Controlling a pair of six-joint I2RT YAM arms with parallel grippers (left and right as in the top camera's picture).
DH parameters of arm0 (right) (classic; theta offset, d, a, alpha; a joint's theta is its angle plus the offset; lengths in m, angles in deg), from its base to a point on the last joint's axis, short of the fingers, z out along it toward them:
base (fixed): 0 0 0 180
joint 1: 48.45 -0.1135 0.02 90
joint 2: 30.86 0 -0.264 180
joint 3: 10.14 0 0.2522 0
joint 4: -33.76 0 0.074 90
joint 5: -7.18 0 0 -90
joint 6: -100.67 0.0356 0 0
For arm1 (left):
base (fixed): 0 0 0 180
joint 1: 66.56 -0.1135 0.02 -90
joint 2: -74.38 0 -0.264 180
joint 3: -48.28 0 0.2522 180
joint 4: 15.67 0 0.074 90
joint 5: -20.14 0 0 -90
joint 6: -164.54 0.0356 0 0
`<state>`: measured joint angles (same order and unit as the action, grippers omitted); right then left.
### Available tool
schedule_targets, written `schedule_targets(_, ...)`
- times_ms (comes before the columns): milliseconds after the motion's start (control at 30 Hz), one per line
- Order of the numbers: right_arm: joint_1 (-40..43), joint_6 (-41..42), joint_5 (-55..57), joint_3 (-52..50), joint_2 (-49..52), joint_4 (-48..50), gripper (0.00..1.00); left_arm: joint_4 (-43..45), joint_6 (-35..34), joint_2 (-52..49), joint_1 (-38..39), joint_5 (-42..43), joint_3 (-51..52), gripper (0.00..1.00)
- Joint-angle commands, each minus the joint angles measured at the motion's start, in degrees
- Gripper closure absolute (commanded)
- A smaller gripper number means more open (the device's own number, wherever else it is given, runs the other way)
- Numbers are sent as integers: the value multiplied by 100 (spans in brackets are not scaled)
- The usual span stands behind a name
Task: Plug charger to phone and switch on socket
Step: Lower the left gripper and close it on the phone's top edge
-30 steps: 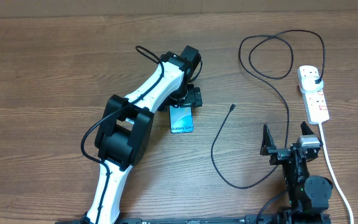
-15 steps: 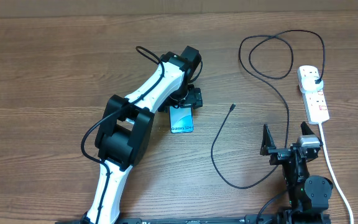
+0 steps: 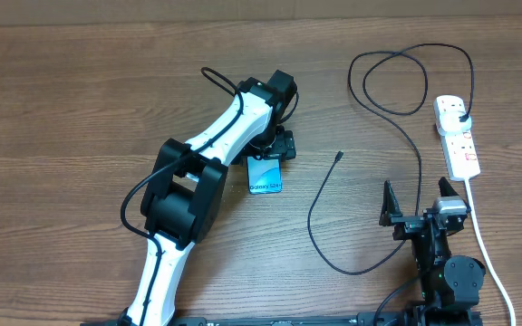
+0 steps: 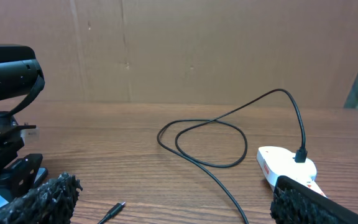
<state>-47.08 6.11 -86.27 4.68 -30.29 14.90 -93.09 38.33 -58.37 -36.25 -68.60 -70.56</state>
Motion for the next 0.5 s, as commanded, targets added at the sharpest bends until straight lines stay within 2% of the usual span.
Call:
schedule_targets(0,-13,-22,39,-57,-42,44,0,9,-221,-101,50,-20,153,0)
schedule_targets(467,-13,-22,39,-57,-42,44,0,24,-192,-101,92,-17,153,0)
